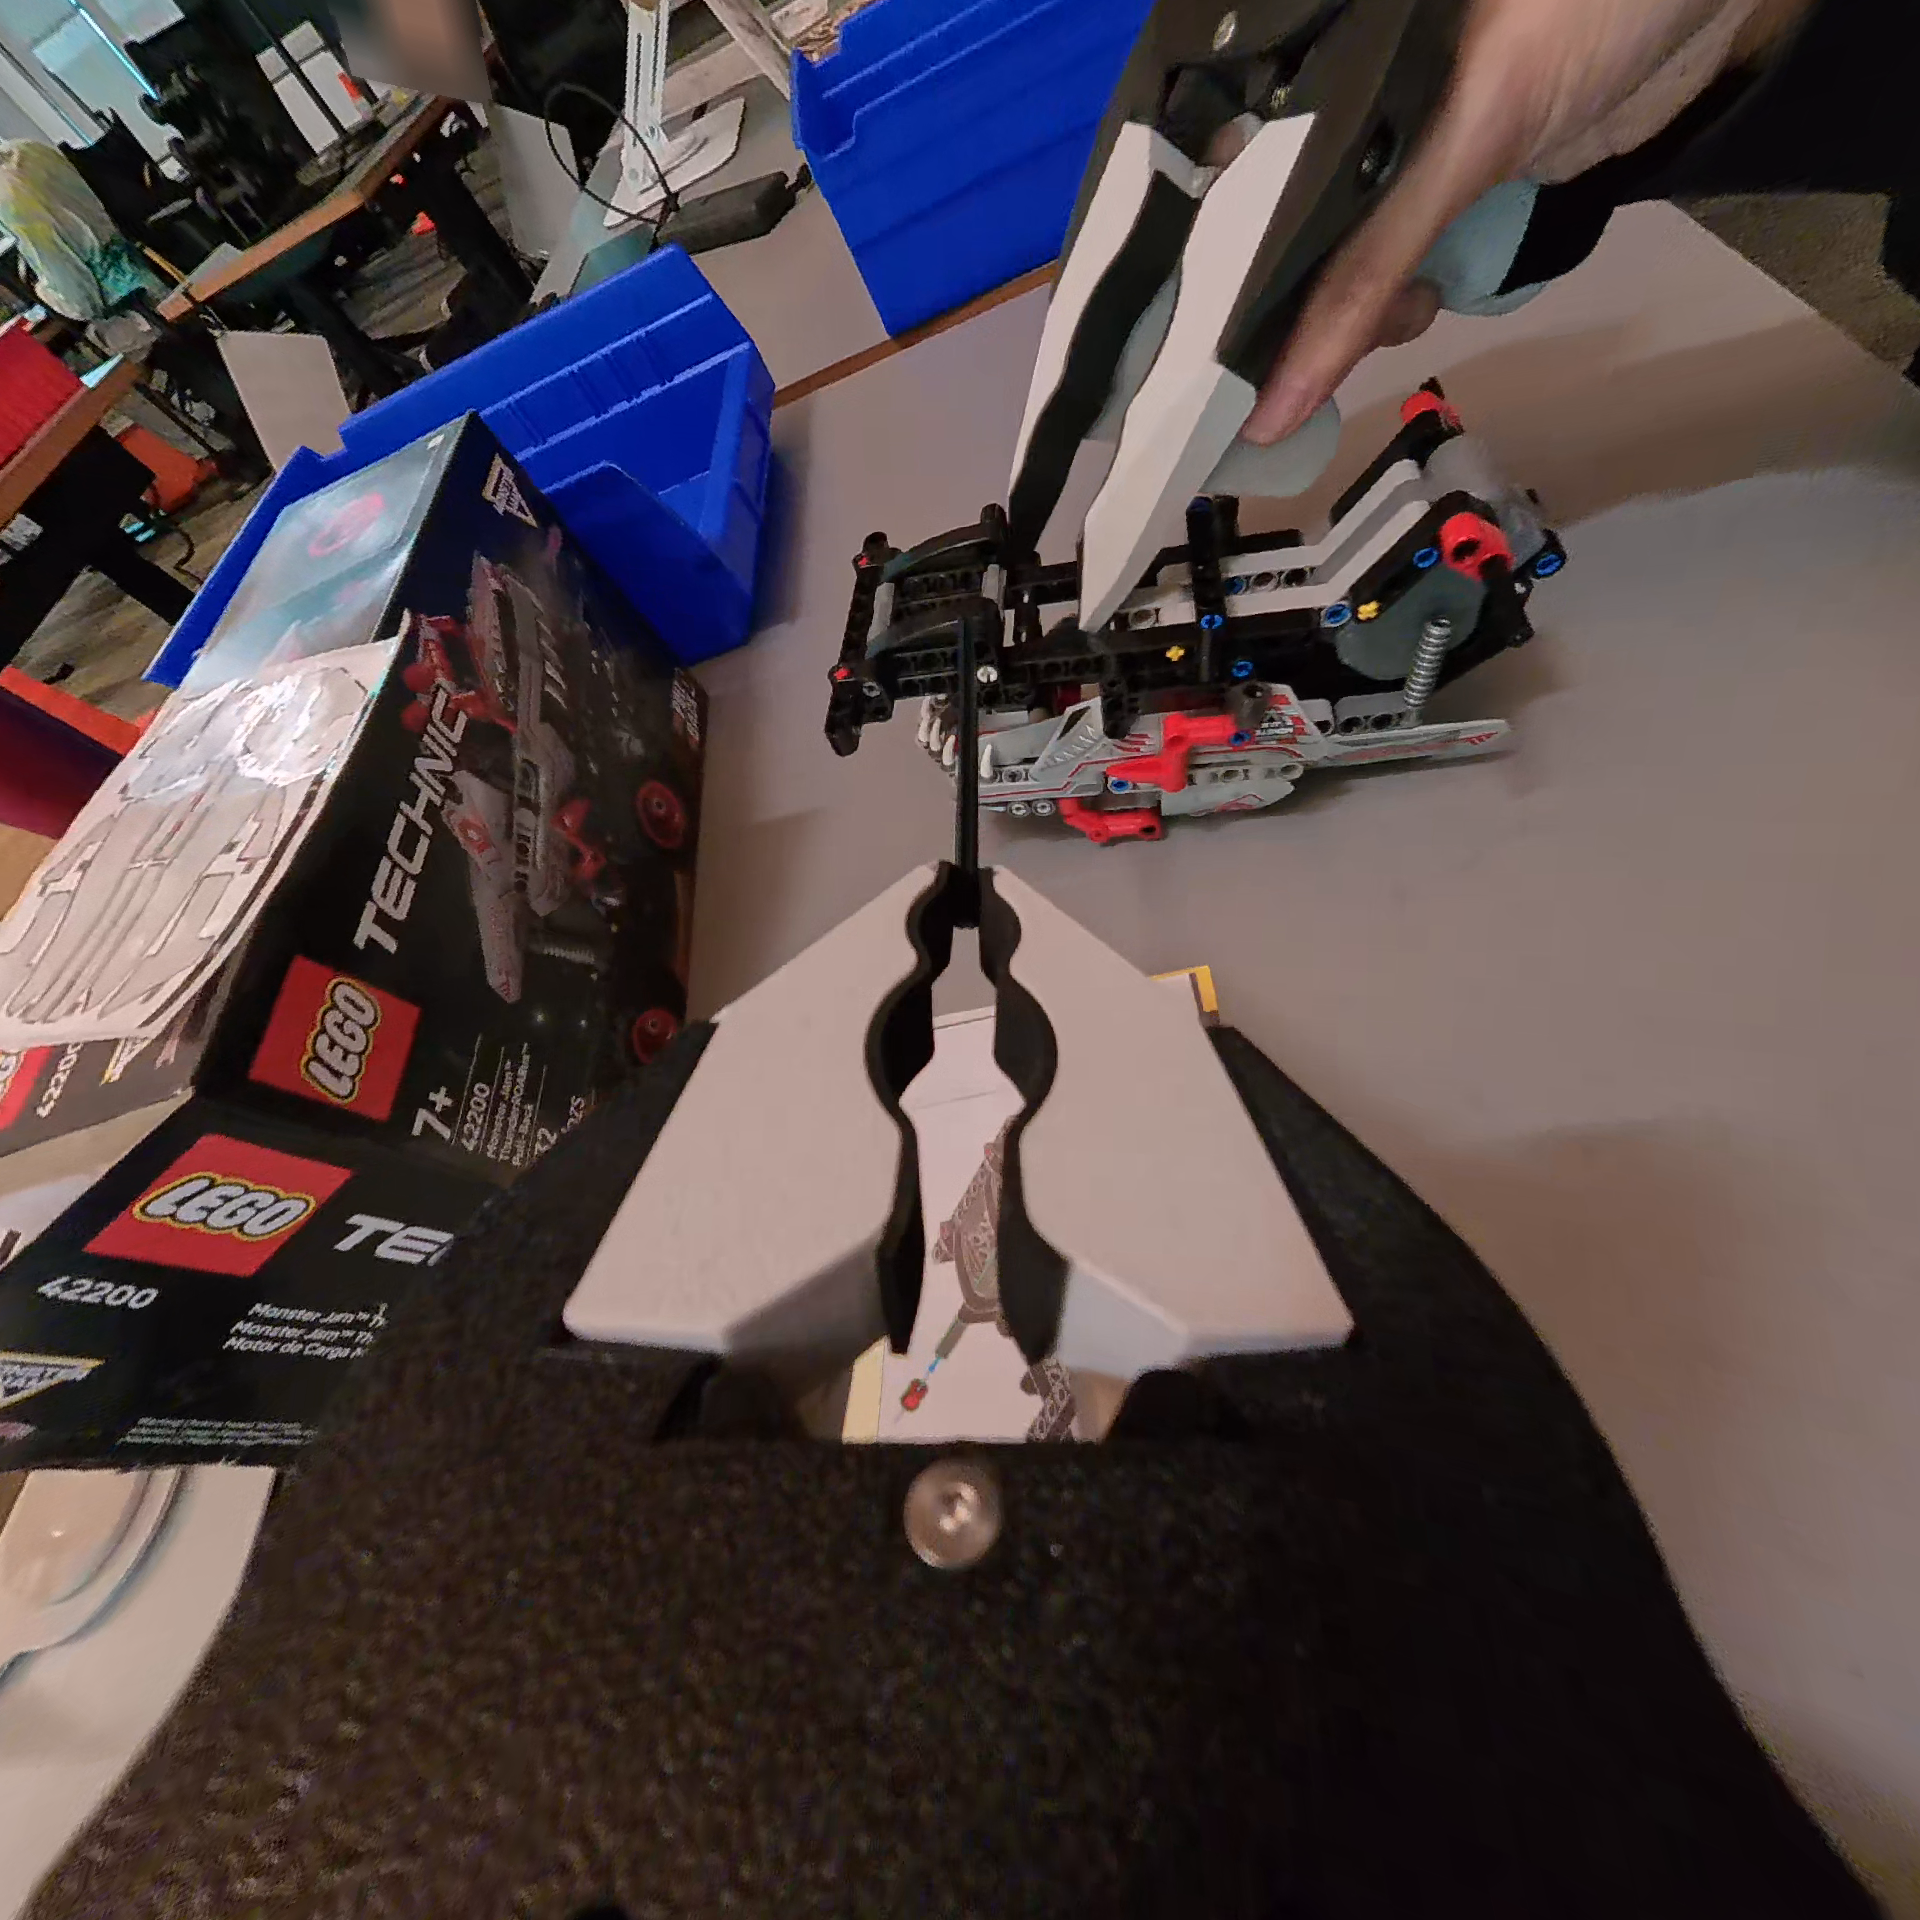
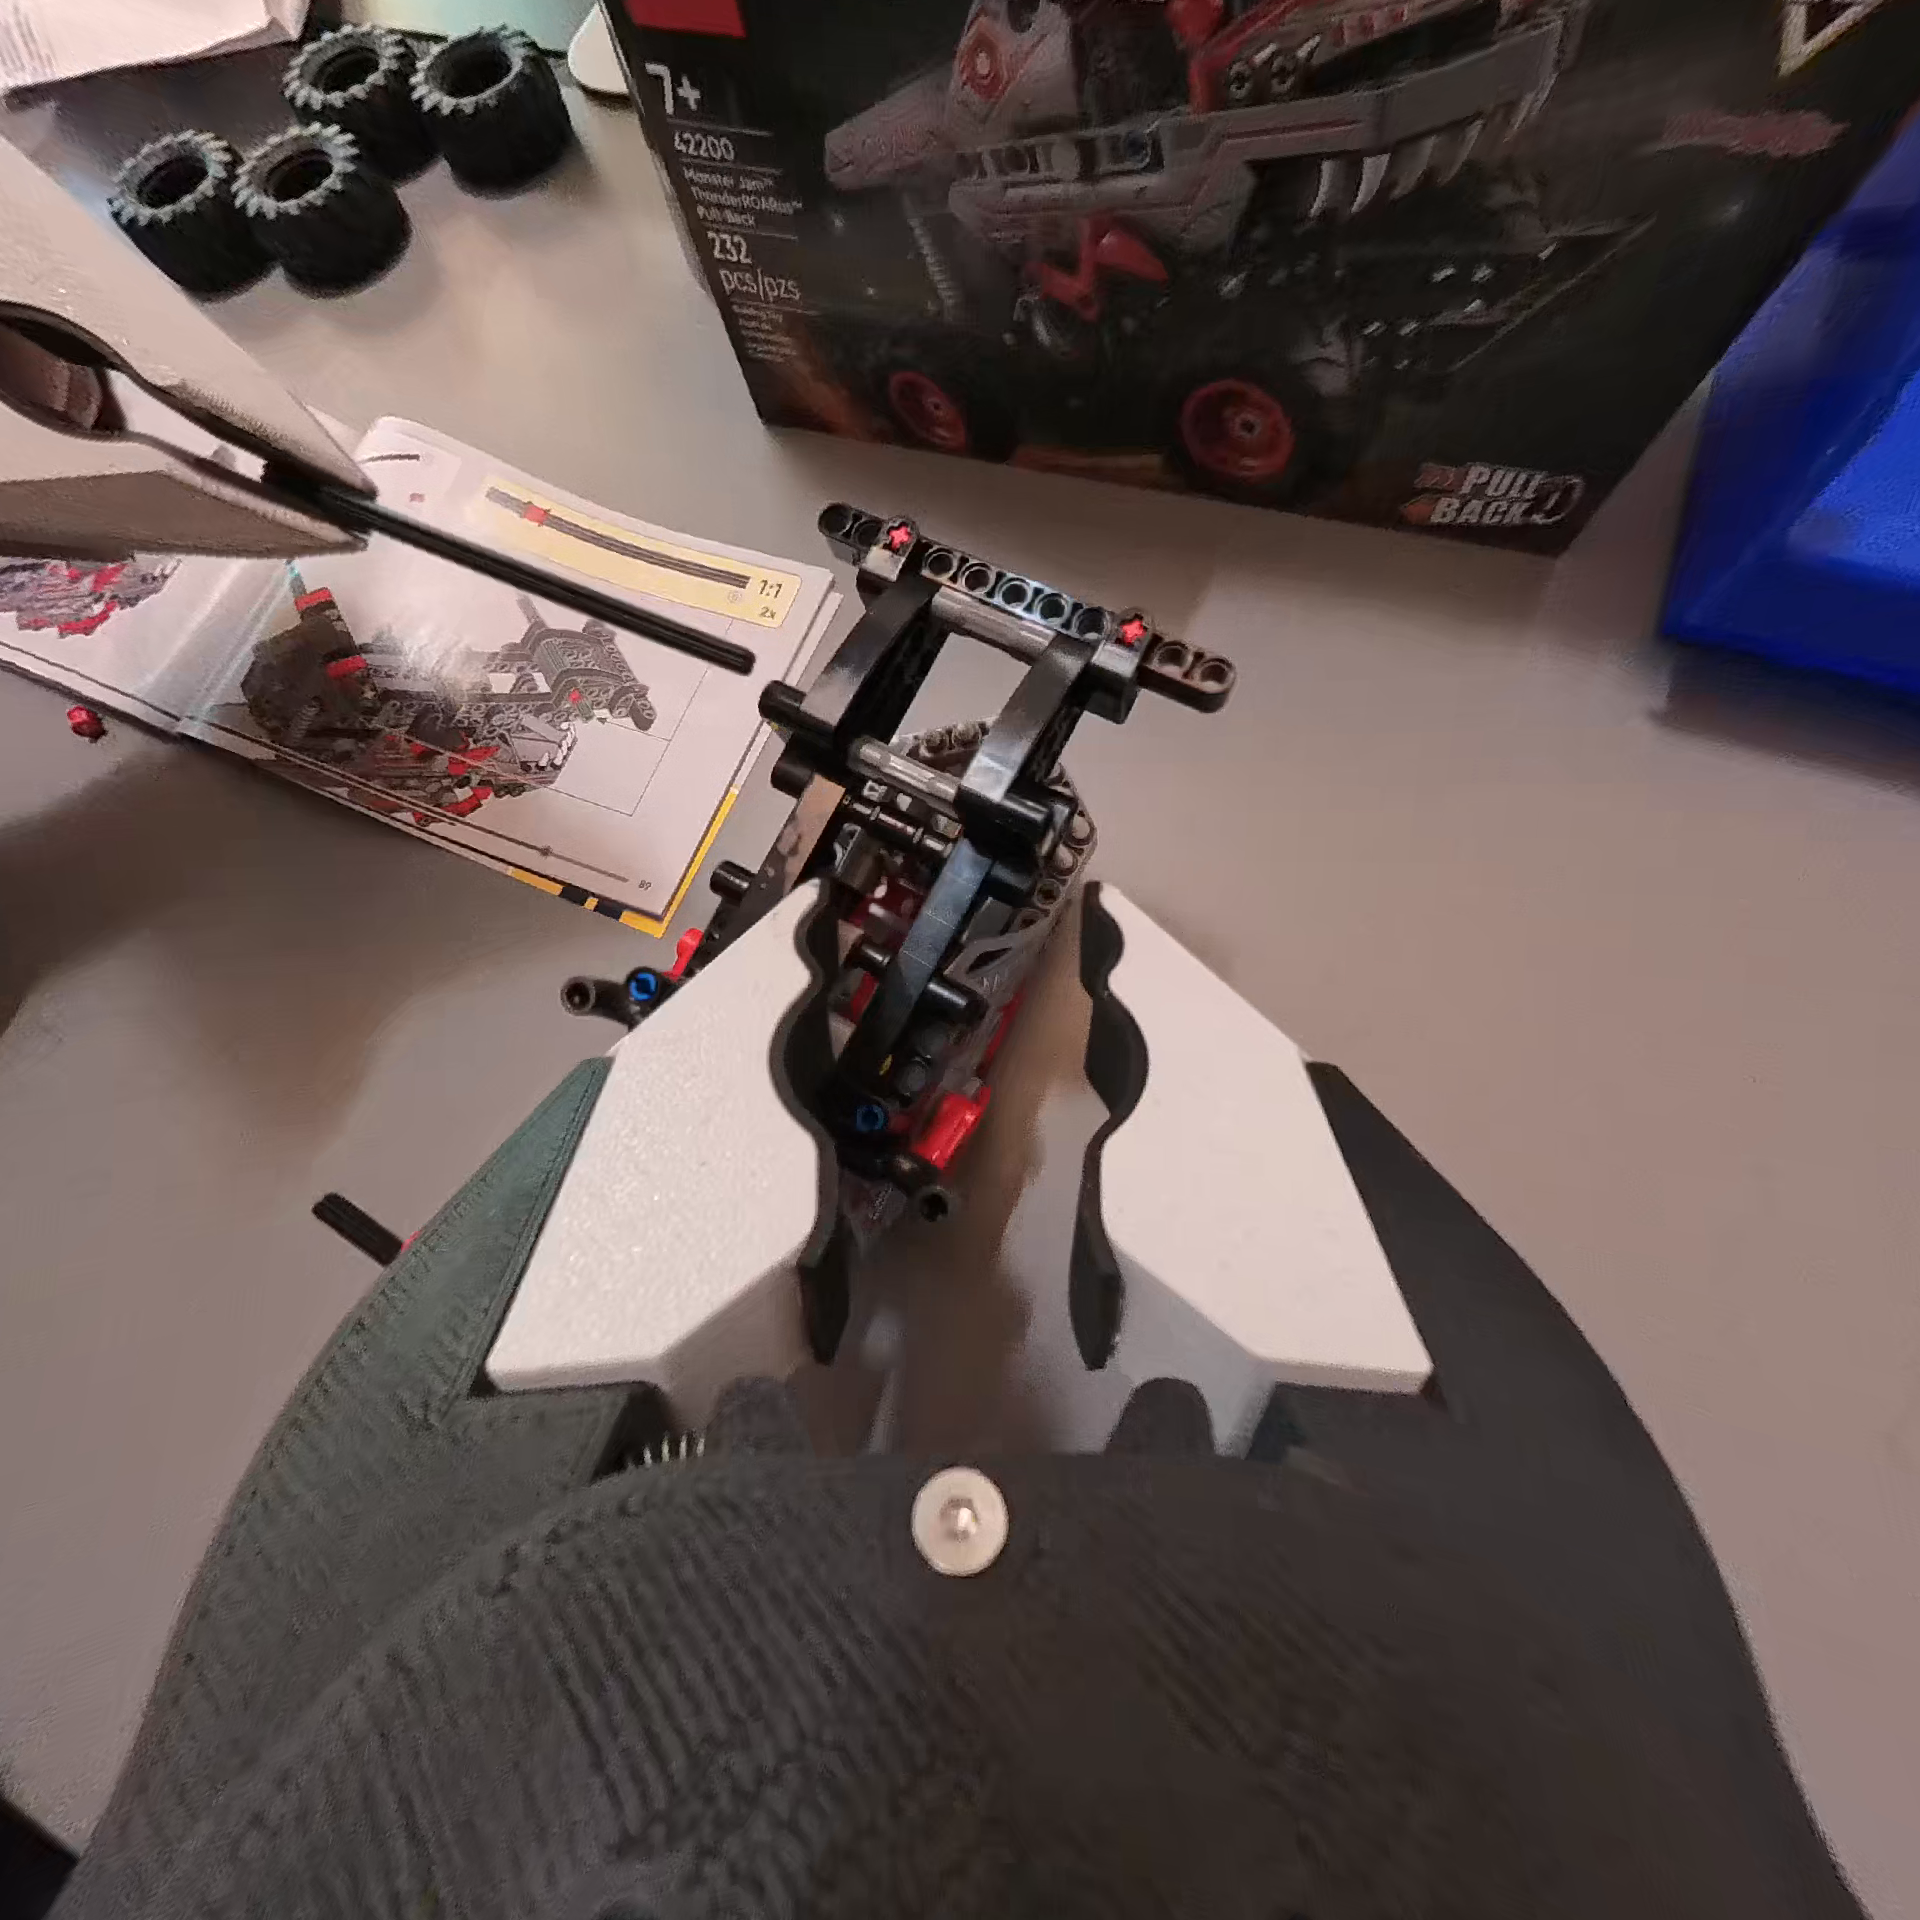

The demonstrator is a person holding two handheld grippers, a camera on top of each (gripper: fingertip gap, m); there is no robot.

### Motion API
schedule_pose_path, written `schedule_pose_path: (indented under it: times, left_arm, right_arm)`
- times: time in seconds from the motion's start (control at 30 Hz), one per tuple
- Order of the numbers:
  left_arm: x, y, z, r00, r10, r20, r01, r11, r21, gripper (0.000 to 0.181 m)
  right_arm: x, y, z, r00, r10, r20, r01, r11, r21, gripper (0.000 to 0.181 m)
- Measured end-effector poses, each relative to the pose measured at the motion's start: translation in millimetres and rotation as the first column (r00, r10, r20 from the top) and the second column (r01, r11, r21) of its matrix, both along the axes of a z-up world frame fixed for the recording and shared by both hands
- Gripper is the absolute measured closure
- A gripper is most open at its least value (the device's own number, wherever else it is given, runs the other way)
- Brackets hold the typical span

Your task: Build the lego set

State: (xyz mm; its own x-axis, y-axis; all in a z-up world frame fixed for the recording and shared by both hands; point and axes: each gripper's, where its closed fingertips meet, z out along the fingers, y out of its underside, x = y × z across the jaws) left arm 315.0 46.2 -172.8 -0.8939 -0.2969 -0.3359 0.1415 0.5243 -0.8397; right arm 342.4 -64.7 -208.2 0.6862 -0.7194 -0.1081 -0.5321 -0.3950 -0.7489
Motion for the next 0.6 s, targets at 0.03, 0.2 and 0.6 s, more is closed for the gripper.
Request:
schedule_pose_path:
  times: [0.03,0.2,0.6]
  left_arm:
    - [0.4,0.3,0.6,1.0,-0.001,0.001,0.001,1.0,-0.004,0.18]
    - [-1.0,0.3,-0.4,1.0,-0.025,0.006,0.025,1.0,0.005,0.18]
    - [-9.4,12.1,-1.3,1.0,-0.014,0.009,0.014,0.997,0.072,0.18]
  right_arm:
    - [1.1,1.5,-1.8,1.0,0.003,-0.006,-0.003,1.0,-0.002,0.139]
    - [3.0,6.5,-5.5,0.999,0.027,-0.019,-0.027,1.0,0.003,0.147]
    - [0.0,10.3,-4.3,0.998,0.059,0.006,-0.059,0.998,-0.012,0.162]
